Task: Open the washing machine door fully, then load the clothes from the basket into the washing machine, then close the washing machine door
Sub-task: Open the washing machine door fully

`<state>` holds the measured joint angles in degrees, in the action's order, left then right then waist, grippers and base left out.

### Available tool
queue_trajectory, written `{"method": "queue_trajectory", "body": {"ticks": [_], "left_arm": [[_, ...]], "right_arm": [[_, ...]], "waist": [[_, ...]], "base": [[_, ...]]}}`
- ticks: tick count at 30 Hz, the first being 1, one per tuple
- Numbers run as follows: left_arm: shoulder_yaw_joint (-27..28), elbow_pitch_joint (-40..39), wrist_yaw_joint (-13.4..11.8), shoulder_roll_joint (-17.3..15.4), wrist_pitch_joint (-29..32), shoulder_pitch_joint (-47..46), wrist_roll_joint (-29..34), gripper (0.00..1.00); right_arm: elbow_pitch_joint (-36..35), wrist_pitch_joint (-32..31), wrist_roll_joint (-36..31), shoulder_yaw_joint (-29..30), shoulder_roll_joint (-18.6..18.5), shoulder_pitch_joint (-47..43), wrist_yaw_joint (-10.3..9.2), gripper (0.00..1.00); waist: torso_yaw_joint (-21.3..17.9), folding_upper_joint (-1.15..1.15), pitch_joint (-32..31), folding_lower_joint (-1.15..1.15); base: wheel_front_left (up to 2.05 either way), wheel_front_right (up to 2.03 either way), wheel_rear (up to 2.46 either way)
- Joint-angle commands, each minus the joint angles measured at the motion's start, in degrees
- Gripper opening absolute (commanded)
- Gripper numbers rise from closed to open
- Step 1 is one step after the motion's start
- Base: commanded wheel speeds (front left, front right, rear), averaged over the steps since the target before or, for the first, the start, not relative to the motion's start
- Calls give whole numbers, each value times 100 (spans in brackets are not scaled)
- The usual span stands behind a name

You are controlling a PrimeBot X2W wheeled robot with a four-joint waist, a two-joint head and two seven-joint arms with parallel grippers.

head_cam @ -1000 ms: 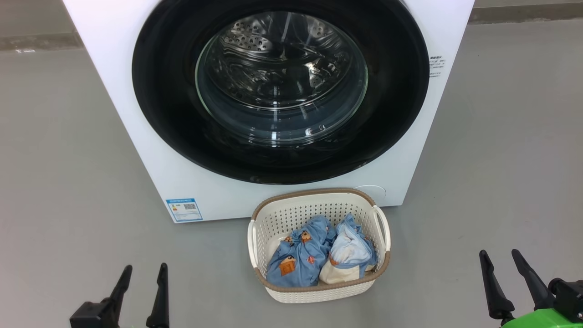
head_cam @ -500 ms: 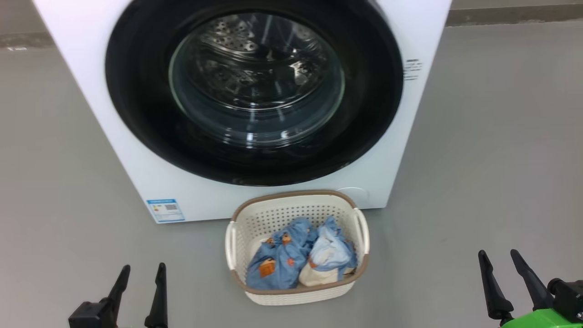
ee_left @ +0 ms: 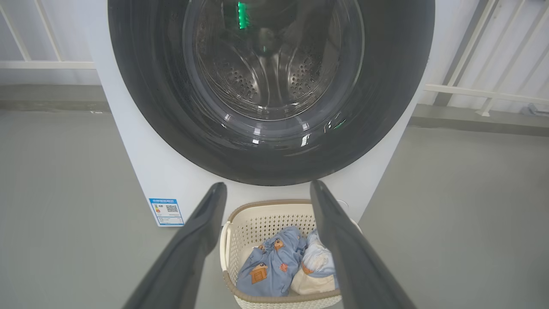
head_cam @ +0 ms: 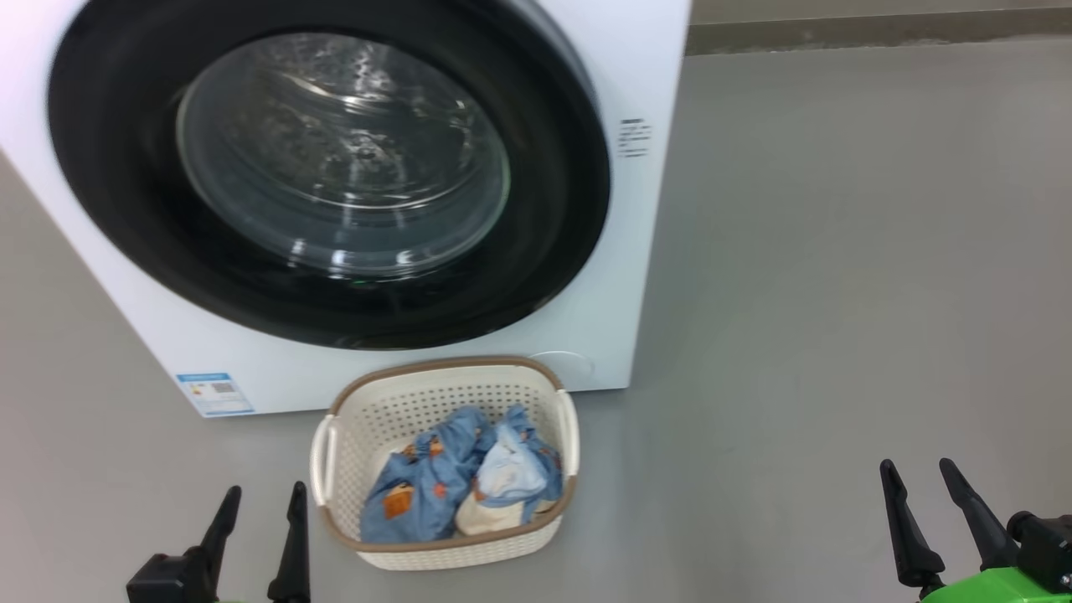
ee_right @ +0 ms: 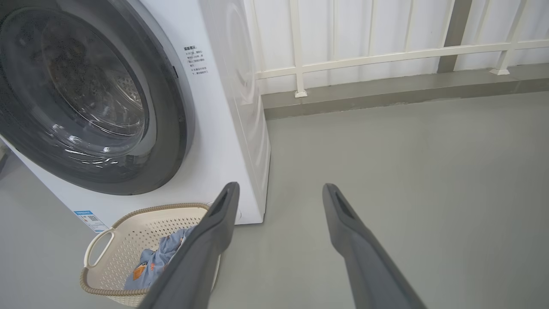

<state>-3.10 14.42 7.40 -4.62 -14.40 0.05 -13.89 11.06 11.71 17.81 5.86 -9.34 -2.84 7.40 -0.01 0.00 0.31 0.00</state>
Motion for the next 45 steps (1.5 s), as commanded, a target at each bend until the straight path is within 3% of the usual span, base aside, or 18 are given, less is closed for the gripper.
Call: {"method": "queue_trajectory", "body": {"ticks": [1,11,26,27,28,30,38,45], "left_arm": [[154,-173,9,-88,-60,-170,-19,100],[114,-323,9,-134,-60,-147,-256,100],[60,-371,9,-65,-60,-81,-351,100],[55,-374,9,-56,-60,-78,-348,100],[50,-376,9,-48,-60,-73,-347,100],[42,-364,9,-32,-60,-53,-349,100],[-61,-323,9,25,-60,-75,-383,100],[-204,-289,9,64,-60,-285,-413,100]], "right_arm": [[-148,46,22,-138,-102,92,9,100],[-111,58,27,-132,-92,104,9,100],[-81,84,184,-181,-53,171,9,100],[-79,84,219,-200,-49,192,9,61],[-77,86,248,-226,-55,220,9,34],[-76,103,321,-298,-74,309,9,1],[-58,176,957,-648,-55,1066,9,0],[114,250,2002,-874,9,2180,9,0]], "waist": [[-1,0,-1,0],[11,0,-13,0],[90,0,-29,0],[104,0,-26,0],[117,0,-23,0],[141,0,-9,0],[258,0,153,0],[442,0,448,0]], "base": [[118,118,-236],[73,73,-146],[3,3,-6],[0,0,0],[0,0,0],[0,0,0],[0,0,0],[0,0,0]]}}
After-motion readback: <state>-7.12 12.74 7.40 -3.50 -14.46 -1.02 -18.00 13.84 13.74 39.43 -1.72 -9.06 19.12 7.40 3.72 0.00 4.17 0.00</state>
